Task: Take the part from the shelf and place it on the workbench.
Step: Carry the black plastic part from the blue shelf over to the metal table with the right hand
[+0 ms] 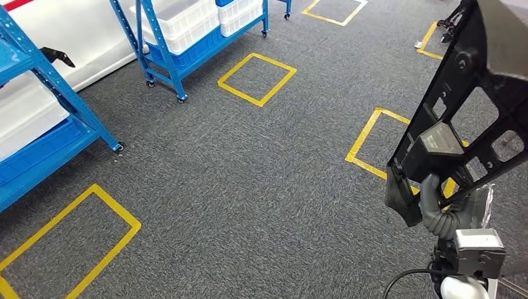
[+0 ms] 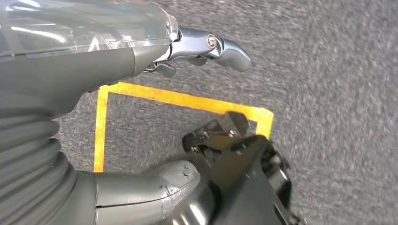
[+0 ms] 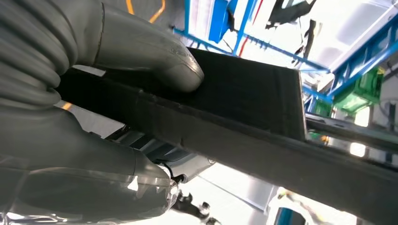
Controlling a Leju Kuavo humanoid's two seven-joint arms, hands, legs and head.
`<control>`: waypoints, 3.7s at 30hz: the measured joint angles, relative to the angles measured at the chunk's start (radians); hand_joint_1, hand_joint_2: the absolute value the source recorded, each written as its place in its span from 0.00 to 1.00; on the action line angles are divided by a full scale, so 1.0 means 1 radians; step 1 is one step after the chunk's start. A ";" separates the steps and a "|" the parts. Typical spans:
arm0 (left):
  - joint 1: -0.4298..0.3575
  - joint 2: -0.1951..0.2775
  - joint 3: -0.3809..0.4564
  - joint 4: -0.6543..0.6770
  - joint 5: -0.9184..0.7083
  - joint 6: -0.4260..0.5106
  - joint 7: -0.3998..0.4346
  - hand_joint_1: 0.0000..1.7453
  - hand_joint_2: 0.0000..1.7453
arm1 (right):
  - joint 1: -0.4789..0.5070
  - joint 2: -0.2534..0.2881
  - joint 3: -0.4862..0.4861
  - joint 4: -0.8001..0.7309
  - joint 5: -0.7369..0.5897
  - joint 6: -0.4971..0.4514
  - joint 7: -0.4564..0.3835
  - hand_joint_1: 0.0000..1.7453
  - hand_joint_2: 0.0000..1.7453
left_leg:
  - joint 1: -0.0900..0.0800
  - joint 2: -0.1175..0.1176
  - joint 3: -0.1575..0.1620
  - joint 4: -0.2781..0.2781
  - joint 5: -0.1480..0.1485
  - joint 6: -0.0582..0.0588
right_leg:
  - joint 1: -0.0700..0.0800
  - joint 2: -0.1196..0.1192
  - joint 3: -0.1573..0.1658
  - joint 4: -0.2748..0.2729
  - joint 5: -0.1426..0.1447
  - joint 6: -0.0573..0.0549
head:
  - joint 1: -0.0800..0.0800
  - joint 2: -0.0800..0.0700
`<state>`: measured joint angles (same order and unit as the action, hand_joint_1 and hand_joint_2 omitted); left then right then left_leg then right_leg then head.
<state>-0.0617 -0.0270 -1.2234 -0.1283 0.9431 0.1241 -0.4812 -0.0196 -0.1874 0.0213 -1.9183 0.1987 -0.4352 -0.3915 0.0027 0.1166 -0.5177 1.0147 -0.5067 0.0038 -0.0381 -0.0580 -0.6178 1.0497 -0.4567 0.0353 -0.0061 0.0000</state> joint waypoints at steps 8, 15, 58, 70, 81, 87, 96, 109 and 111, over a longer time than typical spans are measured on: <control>0.003 -0.003 -0.007 0.000 -0.001 0.001 -0.001 0.00 1.00 | -0.001 0.000 0.001 -0.012 0.045 -0.024 0.024 1.00 1.00 | 0.004 -0.113 -0.119 0.278 -0.126 0.002 | 0.023 0.118 -0.015 0.001 0.012 -0.049 | -0.010 0.000; 0.001 -0.001 -0.019 0.000 0.000 0.001 -0.004 0.00 1.00 | -0.005 -0.007 -0.002 -0.011 0.095 -0.046 0.039 1.00 1.00 | -0.015 -0.206 -0.013 0.011 0.006 0.043 | 0.012 0.207 -0.026 -0.008 0.032 -0.022 | -0.013 0.000; -0.003 -0.004 -0.060 0.000 0.031 -0.014 -0.001 0.00 1.00 | -0.069 -0.115 -0.029 0.077 0.485 -0.149 0.197 1.00 1.00 | -0.013 -0.010 -0.012 -0.005 0.014 0.024 | 0.007 -0.008 0.004 0.000 -0.001 0.005 | 0.002 0.000; -0.002 -0.005 -0.070 0.000 0.035 -0.014 -0.007 0.00 1.00 | -0.063 -0.131 -0.067 0.076 0.536 -0.133 0.211 1.00 1.00 | -0.007 -0.122 -0.112 0.229 -0.075 0.017 | 0.025 0.134 -0.003 -0.002 0.005 -0.049 | -0.004 0.000; -0.004 -0.005 -0.073 0.000 0.041 -0.015 -0.008 0.00 1.00 | -0.074 -0.153 -0.078 0.092 0.635 -0.123 0.251 1.00 1.00 | -0.014 -0.120 -0.011 -0.046 0.055 0.065 | 0.015 0.081 -0.087 0.128 -0.071 -0.012 | 0.005 0.000; -0.002 -0.009 -0.074 0.000 0.043 -0.016 -0.007 0.00 1.00 | -0.073 -0.155 -0.078 0.103 0.644 -0.123 0.256 1.00 1.00 | -0.011 -0.030 -0.021 -0.014 0.034 0.041 | 0.002 0.009 -0.016 0.048 -0.016 0.015 | 0.006 0.000; -0.008 -0.009 -0.075 0.000 0.056 -0.016 -0.009 0.00 1.00 | -0.067 -0.162 -0.087 0.106 0.677 -0.131 0.275 1.00 1.00 | 0.001 -0.093 -0.086 0.173 -0.095 -0.007 | 0.005 0.062 0.003 -0.017 0.008 -0.038 | -0.002 0.000; -0.002 -0.011 -0.075 0.000 0.076 -0.012 -0.007 0.00 1.00 | -0.008 -0.162 -0.127 0.111 0.666 -0.156 0.285 1.00 1.00 | 0.003 -0.154 -0.011 -0.007 0.026 0.038 | 0.002 0.162 -0.035 0.005 0.014 0.009 | 0.002 0.000; 0.001 -0.012 -0.075 0.000 0.082 -0.012 -0.004 0.00 1.00 | -0.007 -0.161 -0.133 0.113 0.666 -0.158 0.284 1.00 1.00 | 0.001 -0.123 -0.015 -0.016 0.034 0.047 | 0.007 0.093 -0.080 0.105 -0.051 0.011 | 0.007 0.000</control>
<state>-0.0607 -0.0393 -1.2986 -0.1286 1.0255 0.1117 -0.4847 -0.0266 -0.3484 -0.1118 -1.8051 0.8644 -0.5934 -0.1075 0.0037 -0.0063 -0.5323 0.9990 -0.4726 0.0506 -0.0310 0.0351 -0.6982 1.1544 -0.5074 0.0466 0.0011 0.0000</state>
